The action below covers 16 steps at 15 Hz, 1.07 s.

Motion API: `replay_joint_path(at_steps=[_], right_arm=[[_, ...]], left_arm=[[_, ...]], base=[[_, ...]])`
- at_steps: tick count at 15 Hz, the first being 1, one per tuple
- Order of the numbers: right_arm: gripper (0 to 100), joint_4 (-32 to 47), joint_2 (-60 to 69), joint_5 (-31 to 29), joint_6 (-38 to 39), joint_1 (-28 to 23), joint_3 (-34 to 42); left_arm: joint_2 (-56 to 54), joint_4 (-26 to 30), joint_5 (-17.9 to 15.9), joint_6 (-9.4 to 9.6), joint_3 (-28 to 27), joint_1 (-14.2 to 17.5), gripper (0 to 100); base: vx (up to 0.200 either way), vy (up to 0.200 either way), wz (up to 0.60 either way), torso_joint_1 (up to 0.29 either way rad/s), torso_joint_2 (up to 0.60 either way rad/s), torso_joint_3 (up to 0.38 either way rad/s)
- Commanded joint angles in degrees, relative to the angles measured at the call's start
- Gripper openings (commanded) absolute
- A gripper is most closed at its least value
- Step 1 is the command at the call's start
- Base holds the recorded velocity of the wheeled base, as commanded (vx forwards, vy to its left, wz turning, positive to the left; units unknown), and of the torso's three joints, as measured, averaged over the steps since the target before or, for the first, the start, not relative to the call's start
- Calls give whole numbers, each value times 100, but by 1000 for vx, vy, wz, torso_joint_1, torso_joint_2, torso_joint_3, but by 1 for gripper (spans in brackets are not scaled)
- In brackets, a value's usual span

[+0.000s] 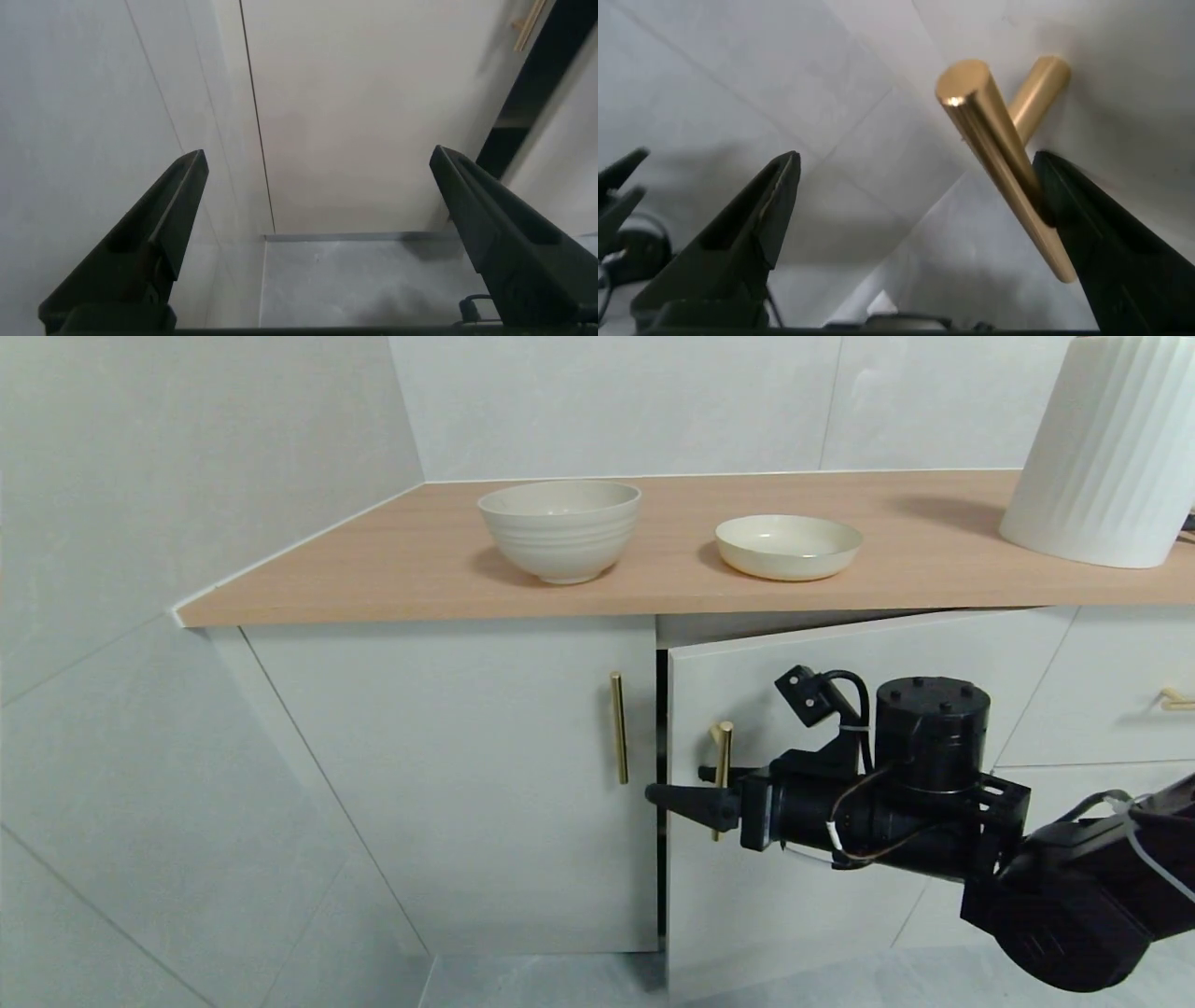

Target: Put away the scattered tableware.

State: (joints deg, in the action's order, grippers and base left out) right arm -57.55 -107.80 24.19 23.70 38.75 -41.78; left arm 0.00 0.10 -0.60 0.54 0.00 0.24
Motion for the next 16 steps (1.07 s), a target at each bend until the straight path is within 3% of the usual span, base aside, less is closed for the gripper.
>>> replay_joint_path(at_steps=[1,9,12,16], right_arm=[[100,-54,418,60,12,255,302],[100,-54,1587,174,12,405,1603],[100,-54,1710,526,12,440,1866],[100,-63,1886,552,-6,519,2218]], left_arm=[[0,-1,-2,-1,0,2,100],[0,-1,-11,69,0,2,100],[0,-10,-11,8,0,2,100],[0,-62,-19,8,-35,2,100]], base=[[0,0,0,0,0,0],[0,0,0,0,0,0],[0,0,0,0,0,0],[0,0,0,0,0,0]])
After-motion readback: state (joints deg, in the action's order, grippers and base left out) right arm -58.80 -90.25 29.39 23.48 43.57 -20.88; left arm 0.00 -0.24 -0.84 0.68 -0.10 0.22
